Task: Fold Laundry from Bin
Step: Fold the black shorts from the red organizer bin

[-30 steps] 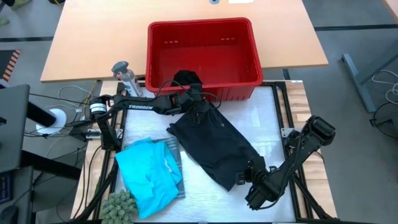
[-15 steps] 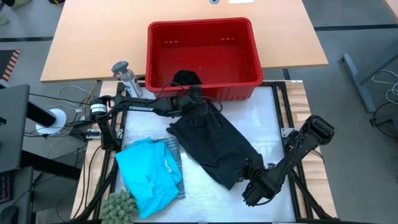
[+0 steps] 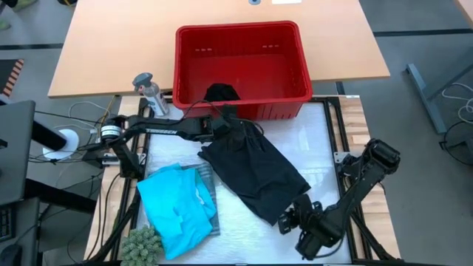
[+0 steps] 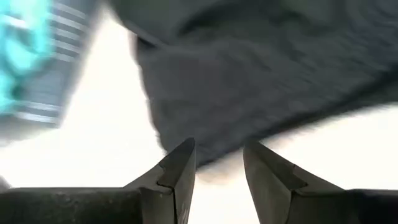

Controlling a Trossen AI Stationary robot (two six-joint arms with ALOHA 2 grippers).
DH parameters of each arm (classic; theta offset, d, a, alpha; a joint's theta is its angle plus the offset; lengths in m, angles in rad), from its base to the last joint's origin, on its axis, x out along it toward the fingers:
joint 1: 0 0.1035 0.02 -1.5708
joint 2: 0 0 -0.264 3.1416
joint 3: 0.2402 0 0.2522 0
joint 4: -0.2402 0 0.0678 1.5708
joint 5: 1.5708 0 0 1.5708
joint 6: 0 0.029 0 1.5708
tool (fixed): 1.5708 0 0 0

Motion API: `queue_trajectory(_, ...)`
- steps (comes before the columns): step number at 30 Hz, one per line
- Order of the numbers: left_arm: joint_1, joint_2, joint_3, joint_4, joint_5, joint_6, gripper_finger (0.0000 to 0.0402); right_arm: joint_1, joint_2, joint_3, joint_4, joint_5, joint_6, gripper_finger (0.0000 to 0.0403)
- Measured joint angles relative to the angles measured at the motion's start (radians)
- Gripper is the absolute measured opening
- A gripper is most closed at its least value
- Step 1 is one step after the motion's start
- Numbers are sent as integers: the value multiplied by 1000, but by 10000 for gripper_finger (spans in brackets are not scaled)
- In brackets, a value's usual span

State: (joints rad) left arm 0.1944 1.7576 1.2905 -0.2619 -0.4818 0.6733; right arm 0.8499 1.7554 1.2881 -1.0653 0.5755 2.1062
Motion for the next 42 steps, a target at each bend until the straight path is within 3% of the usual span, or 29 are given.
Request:
queue_trajectory(3, -13, -43, 21, -33, 220, -178, 169, 22, 0, 1, 57, 108, -40, 162)
queue_trajectory(7, -14, -81, 23, -33, 647, -414, 169, 17, 0, 1, 69, 176, -73, 153)
queue_trajectory(9, -29, -81, 22, -53, 746, -444, 169, -2, 0, 1, 73, 203, -114, 147)
queue_trajectory(17, -115, 49, -42, -50, 730, -453, 169, -126, 0, 0, 106, 129, -402, 105)
queue_trajectory(24, -126, 176, -44, 45, 703, -582, 169, -193, 0, -3, 131, -24, -551, 16)
queue_trajectory(29, -127, 236, -44, 57, 710, -678, 169, -198, 0, -63, 178, -80, -529, 22)
queue_trajectory(34, -142, 251, -44, 99, 712, -755, 169, -174, 0, -179, 365, -160, -520, 14)
queue_trajectory(42, -217, 260, -43, 262, 740, -1020, 169, -40, 0, -213, 262, -315, -274, 14)
